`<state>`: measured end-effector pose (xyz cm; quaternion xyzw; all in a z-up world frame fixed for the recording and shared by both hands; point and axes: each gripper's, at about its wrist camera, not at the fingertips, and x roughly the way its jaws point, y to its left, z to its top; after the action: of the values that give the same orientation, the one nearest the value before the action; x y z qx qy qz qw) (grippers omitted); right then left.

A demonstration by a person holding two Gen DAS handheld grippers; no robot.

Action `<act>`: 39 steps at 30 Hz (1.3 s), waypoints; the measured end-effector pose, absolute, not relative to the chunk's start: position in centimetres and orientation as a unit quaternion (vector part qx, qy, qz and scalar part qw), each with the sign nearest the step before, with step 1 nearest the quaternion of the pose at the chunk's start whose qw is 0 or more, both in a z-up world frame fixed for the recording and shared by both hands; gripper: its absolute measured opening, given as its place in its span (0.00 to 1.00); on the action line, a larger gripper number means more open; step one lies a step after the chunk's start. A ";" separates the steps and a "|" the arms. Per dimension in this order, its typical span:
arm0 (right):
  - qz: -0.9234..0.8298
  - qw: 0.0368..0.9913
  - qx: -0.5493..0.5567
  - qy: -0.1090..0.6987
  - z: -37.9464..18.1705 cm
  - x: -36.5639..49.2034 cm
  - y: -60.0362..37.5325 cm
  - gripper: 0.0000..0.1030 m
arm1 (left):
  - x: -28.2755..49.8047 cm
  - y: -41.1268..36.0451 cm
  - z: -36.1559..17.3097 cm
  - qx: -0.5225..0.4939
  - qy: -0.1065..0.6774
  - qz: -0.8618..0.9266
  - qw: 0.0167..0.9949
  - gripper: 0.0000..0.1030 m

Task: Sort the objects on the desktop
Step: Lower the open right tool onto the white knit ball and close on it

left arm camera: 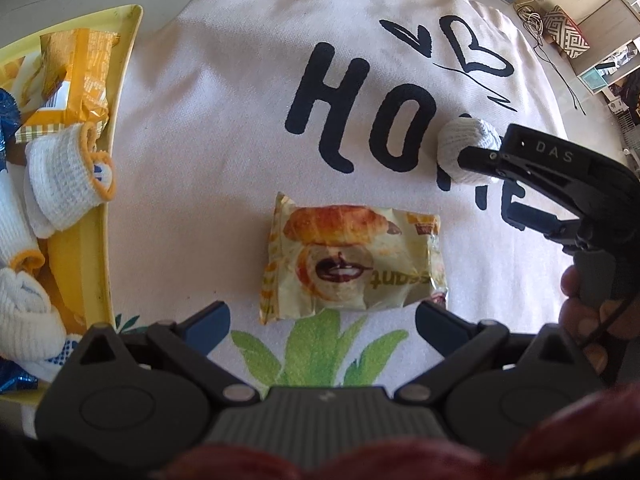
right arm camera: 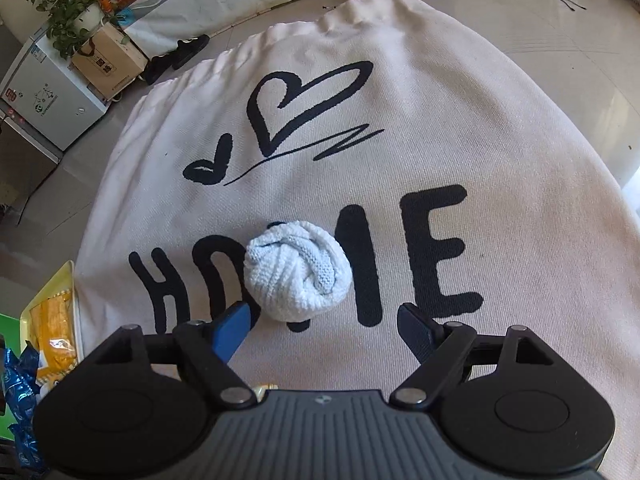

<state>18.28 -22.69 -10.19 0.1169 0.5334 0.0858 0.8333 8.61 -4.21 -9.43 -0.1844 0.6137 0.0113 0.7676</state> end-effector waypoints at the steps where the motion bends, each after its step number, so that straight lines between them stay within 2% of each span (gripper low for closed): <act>1: 0.088 0.836 0.115 0.529 -10.2 18.4 -22.5 0.79 | 8.7 -4.2 -9.5 -0.182 0.615 0.013 0.767 0.99; 5: 0.093 0.845 0.099 0.517 -10.6 19.0 -21.5 0.79 | 8.8 -4.2 -9.8 -0.180 0.619 0.015 0.764 0.99; 12: 0.096 0.851 0.096 0.508 -11.7 19.1 -21.1 0.71 | 8.7 -4.4 -9.9 -0.177 0.621 0.013 0.763 0.99; 16: 0.110 0.853 0.097 0.501 -11.7 19.1 -20.9 0.62 | 8.7 -4.6 -10.0 -0.176 0.623 0.013 0.762 0.99; 24: 0.145 0.849 0.081 0.502 -11.3 18.7 -20.3 0.60 | 8.5 -4.3 -10.2 -0.163 0.629 0.021 0.760 0.99; 34: 0.236 0.802 0.040 0.547 -12.0 16.6 -18.6 0.61 | 8.4 -3.9 -10.9 -0.143 0.638 0.031 0.756 0.99; 39: 0.250 0.777 0.068 0.573 -11.9 15.4 -18.5 0.61 | 7.9 -3.1 -10.8 -0.143 0.638 0.041 0.755 0.99</act>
<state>15.38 -18.50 -11.94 0.0679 0.5734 0.2499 0.7773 7.86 -3.08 -10.77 -0.1432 0.6381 0.0409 0.7554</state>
